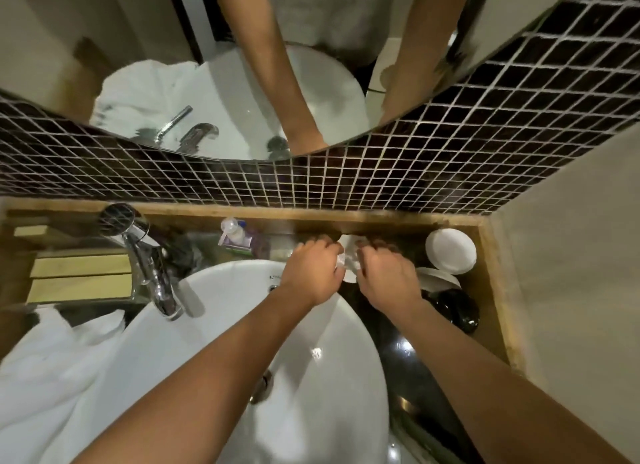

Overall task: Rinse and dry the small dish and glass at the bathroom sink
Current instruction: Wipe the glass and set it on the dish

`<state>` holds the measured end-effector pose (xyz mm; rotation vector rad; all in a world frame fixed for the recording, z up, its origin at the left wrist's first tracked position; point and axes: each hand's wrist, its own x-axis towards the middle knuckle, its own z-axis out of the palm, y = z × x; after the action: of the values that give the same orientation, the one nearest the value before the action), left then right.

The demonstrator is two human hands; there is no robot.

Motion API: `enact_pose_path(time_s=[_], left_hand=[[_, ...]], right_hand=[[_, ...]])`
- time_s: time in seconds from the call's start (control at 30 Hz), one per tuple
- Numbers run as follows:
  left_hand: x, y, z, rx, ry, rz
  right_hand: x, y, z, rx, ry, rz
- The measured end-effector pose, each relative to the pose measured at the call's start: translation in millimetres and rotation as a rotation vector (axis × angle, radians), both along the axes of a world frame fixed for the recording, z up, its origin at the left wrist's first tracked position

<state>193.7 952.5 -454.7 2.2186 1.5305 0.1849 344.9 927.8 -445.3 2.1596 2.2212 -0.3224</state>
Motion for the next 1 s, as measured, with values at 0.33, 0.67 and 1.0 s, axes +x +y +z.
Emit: enact_pose_path(time_s=[0.33,0.67,1.0], left_hand=[[6.2,4.6,-7.0,-0.065,-0.051,0.026],[6.0,-2.5,-5.0,-0.197,-0.119,0.038],[3.9,-2.7,-3.9,-0.212,-0.105,0.017]], right_hand=[[3.9,6.5,-6.8,-0.023,0.011,-0.042],[4.0,7.5,-7.5,-0.087,-0.034,-0.029],[3.8,12.1,-11.3,-0.078,0.048,-0.054]])
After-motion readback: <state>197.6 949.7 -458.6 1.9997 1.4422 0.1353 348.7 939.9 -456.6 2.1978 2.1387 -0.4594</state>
